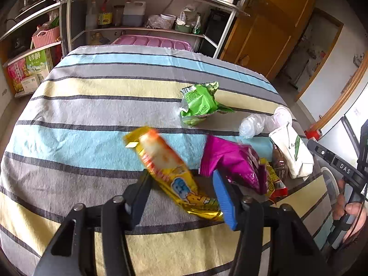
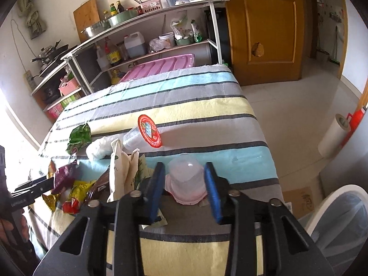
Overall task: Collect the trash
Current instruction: 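Grasp the yellow snack wrapper with the left tool while the right tool grasps the clear plastic cup, then carry both items over the bin and open both tools to drop them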
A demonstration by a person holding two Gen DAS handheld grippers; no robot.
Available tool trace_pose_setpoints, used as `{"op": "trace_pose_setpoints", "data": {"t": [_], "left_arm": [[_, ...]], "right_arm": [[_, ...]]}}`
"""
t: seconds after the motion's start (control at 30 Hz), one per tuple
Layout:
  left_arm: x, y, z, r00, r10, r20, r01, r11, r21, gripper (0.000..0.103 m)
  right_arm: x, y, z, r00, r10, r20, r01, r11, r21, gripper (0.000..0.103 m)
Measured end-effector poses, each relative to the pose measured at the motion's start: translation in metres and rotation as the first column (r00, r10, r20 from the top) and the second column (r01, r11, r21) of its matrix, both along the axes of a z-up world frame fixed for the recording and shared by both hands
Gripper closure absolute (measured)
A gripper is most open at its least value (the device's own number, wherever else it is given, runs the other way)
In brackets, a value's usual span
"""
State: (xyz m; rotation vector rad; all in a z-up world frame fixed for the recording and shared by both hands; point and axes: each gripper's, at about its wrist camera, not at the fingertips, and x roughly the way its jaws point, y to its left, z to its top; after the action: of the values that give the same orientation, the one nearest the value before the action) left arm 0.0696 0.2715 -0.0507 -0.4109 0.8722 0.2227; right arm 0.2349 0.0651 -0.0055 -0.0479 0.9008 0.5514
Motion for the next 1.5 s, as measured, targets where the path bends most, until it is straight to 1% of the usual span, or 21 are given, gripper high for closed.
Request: {"op": "trace_pose_setpoints", "data": {"t": [0.07, 0.1, 0.17, 0.2, 0.27, 0.3, 0.33, 0.43, 0.6, 0.77, 1.0, 1.27, 1.33, 1.4, 1.5], "left_arm": [[0.0, 0.0, 0.0, 1.0, 0.0, 0.0, 0.0, 1.0, 0.0, 0.056], [-0.001, 0.001, 0.0, 1.0, 0.003, 0.0, -0.003, 1.0, 0.0, 0.063], [0.0, 0.002, -0.001, 1.0, 0.006, -0.002, -0.006, 1.0, 0.001, 0.069], [0.0, 0.002, -0.002, 1.0, 0.005, -0.002, -0.005, 1.0, 0.001, 0.074], [0.001, 0.001, -0.002, 1.0, 0.003, 0.001, -0.003, 1.0, 0.003, 0.078], [0.002, 0.001, -0.002, 1.0, 0.003, 0.002, -0.003, 1.0, 0.004, 0.083], [0.002, 0.002, -0.003, 1.0, 0.006, -0.001, -0.006, 1.0, 0.008, 0.086], [0.002, 0.004, -0.003, 1.0, 0.011, 0.003, -0.011, 1.0, 0.002, 0.091], [0.0, 0.002, 0.0, 1.0, 0.005, 0.013, -0.005, 1.0, 0.009, 0.092], [-0.004, -0.001, 0.007, 0.999, 0.002, 0.041, -0.003, 1.0, 0.013, 0.093], [-0.01, -0.007, 0.024, 0.996, -0.008, 0.084, 0.006, 1.0, 0.027, 0.093], [-0.014, -0.018, 0.033, 0.994, -0.033, 0.105, 0.031, 0.999, 0.021, 0.094], [-0.015, -0.023, 0.036, 0.993, -0.038, 0.115, 0.035, 0.999, 0.03, 0.094], [-0.014, -0.029, 0.041, 0.99, -0.056, 0.126, 0.054, 0.998, 0.026, 0.094], [-0.011, -0.043, 0.05, 0.986, -0.093, 0.139, 0.089, 0.995, 0.038, 0.094]], "right_arm": [[0.0, 0.0, 0.0, 1.0, 0.001, -0.003, -0.001, 1.0, 0.003, 0.071], [0.0, 0.0, -0.001, 1.0, 0.002, -0.006, -0.002, 1.0, 0.007, 0.071], [-0.001, 0.001, 0.0, 1.0, 0.002, -0.003, -0.002, 1.0, 0.009, 0.071], [-0.001, 0.001, 0.0, 1.0, 0.002, 0.001, -0.002, 1.0, 0.009, 0.071], [-0.001, 0.001, 0.0, 1.0, -0.002, 0.003, 0.002, 1.0, 0.008, 0.071], [-0.002, 0.001, 0.0, 1.0, -0.003, 0.003, 0.003, 1.0, 0.008, 0.071], [-0.002, 0.001, 0.0, 1.0, -0.003, 0.003, 0.003, 1.0, 0.009, 0.071], [-0.002, 0.0, 0.0, 1.0, -0.009, 0.008, 0.009, 1.0, 0.009, 0.071], [-0.005, -0.003, 0.003, 1.0, -0.019, 0.016, 0.019, 1.0, 0.02, 0.072], [-0.009, -0.004, 0.005, 1.0, -0.014, 0.022, 0.013, 0.999, 0.029, 0.072], [-0.016, -0.012, 0.013, 0.999, -0.024, 0.035, 0.021, 0.997, 0.07, 0.072], [-0.027, -0.023, 0.023, 0.998, -0.041, 0.047, 0.036, 0.993, 0.11, 0.072], [-0.031, -0.026, 0.026, 0.998, -0.041, 0.052, 0.035, 0.992, 0.118, 0.072], [-0.034, -0.029, 0.029, 0.997, -0.046, 0.056, 0.039, 0.991, 0.126, 0.072], [-0.042, -0.04, 0.035, 0.996, -0.062, 0.065, 0.051, 0.988, 0.149, 0.072]]}}
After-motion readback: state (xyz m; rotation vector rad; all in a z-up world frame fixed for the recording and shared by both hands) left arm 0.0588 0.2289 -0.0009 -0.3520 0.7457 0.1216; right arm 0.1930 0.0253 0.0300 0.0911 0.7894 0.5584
